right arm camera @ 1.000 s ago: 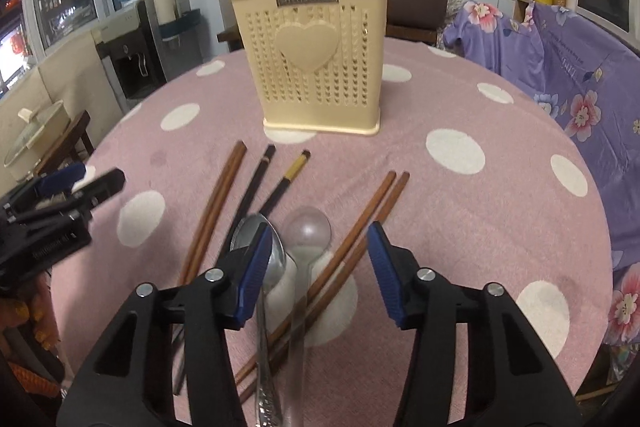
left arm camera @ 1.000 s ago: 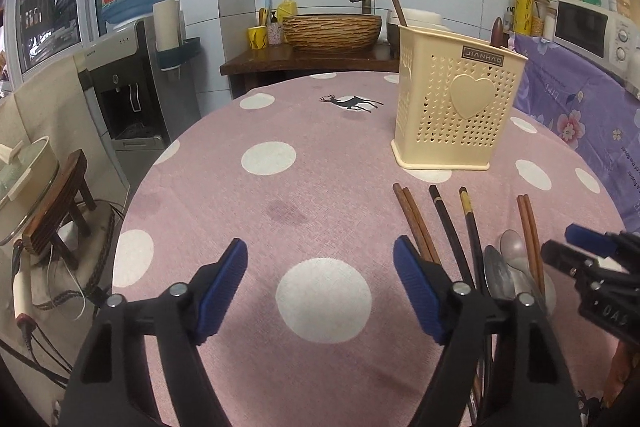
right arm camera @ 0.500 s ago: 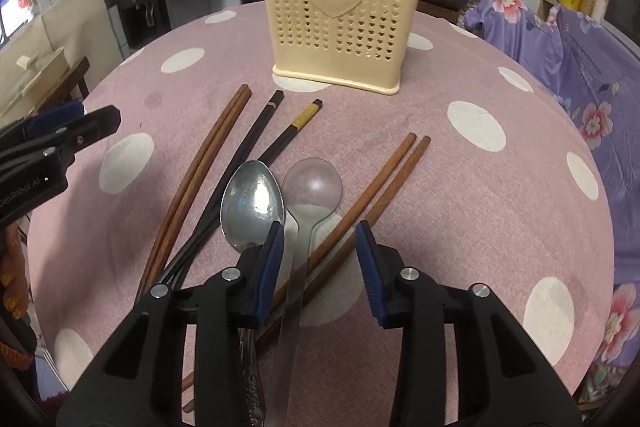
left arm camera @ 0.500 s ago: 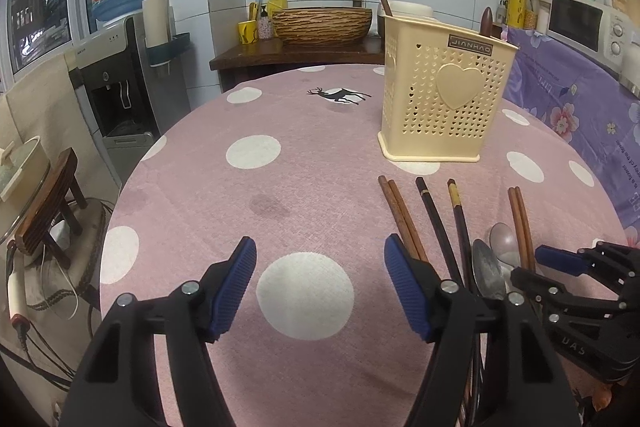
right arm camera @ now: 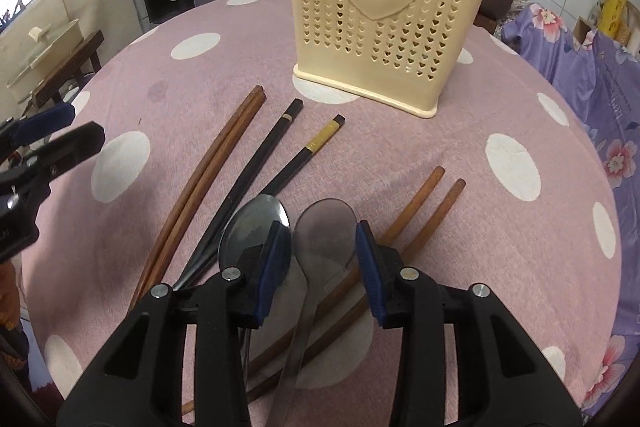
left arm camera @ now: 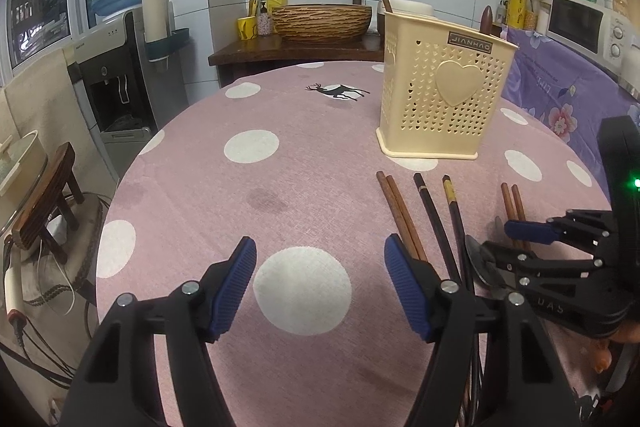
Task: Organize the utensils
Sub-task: 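Grasp the clear plastic spoon by its handle with the right tool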
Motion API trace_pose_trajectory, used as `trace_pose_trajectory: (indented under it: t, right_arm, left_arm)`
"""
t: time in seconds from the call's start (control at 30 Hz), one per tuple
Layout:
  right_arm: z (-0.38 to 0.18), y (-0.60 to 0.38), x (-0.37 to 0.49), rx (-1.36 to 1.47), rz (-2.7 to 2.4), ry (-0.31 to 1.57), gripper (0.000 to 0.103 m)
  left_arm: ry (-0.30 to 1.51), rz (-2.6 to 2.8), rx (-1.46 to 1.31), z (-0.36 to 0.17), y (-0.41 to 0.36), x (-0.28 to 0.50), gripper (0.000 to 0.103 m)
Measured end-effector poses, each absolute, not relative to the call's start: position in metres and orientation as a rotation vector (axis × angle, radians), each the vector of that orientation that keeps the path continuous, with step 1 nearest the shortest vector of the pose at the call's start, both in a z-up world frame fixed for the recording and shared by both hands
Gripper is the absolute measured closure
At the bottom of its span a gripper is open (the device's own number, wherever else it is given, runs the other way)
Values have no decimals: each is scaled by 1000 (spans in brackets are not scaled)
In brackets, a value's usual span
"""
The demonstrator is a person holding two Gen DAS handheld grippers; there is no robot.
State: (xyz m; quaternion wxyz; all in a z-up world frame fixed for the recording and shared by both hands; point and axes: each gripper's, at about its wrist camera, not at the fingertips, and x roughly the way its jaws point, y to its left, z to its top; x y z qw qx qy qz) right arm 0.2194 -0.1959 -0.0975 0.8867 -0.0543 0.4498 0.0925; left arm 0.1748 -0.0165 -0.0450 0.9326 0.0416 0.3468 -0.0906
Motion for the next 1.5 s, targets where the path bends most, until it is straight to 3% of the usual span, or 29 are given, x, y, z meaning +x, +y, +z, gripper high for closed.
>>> trace_pose_trajectory:
  t: [0.37, 0.93, 1.5]
  right_arm:
    - [-97, -218, 226, 53, 262, 955, 65]
    - [-99, -217, 220, 35, 186, 936, 66]
    - [-24, -250, 150, 204, 116, 660, 66]
  left_arm:
    - [714, -193, 82, -46, -17, 176, 37]
    - [719, -210, 94, -47, -23, 175, 36]
    - [713, -217, 107, -44, -30, 178, 36]
